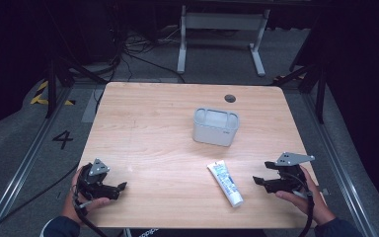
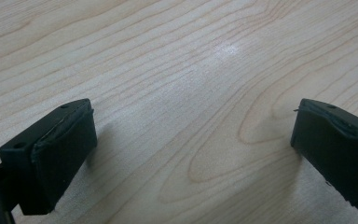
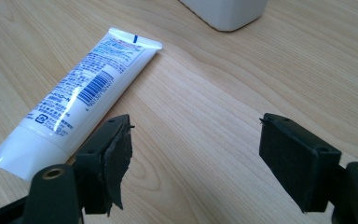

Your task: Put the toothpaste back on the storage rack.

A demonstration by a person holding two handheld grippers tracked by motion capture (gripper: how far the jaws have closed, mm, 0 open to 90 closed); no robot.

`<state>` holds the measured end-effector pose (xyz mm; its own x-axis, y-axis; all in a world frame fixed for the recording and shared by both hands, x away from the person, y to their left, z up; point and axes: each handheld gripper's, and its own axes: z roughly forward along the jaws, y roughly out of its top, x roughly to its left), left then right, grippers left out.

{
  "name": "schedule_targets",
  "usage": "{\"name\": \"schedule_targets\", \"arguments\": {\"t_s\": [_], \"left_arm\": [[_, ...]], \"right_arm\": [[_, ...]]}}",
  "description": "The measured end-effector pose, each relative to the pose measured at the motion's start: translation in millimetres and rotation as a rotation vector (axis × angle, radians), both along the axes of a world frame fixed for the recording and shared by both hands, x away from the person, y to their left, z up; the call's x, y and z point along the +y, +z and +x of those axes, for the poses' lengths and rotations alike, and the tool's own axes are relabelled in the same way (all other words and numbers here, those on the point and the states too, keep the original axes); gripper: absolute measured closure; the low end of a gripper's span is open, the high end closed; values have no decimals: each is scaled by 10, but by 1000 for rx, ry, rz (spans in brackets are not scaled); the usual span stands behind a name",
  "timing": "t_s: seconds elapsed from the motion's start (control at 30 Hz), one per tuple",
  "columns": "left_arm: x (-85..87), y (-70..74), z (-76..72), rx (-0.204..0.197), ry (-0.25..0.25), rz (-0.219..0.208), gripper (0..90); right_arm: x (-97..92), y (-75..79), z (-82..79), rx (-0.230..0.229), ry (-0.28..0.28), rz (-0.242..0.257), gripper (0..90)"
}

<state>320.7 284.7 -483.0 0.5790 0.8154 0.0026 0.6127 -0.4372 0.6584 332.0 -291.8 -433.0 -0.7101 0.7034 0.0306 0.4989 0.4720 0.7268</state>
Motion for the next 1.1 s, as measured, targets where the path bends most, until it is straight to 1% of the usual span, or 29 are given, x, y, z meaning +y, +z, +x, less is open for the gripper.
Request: {"name": "schedule_targets", "arguments": {"t_s": [0.07,0.2,0.37,0.4,0.43,0.57,0.6,0.67,0.73,0.97,1.1], "left_arm": [[0,1,0,1,0,1,6],[0,0,-2,0,1,0,7],[1,4,-9,8,2,-3,9],[1,4,-9,8,2,-3,9],[-1,2,-10,7,4,-6,9],[0,2,-10,7,4,-6,9],[0,2,-10,7,4,-6,9],[-1,2,-11,7,4,-6,9],[-1,2,-10,7,4,-6,9],[-1,2,-11,7,4,-6,9],[-1,2,-11,7,4,-6,9]], "right_arm": [[16,4,-2,0,4,-4,259],[102,17,0,2,20,-16,258],[221,26,10,1,46,-33,259],[221,26,10,1,46,-33,259],[270,27,12,3,59,-39,259],[345,22,11,7,76,-48,259],[394,15,11,11,91,-54,258],[435,9,10,13,103,-61,258],[451,7,9,16,104,-63,259],[623,-17,12,27,144,-66,258],[718,-38,10,35,157,-73,256]]}}
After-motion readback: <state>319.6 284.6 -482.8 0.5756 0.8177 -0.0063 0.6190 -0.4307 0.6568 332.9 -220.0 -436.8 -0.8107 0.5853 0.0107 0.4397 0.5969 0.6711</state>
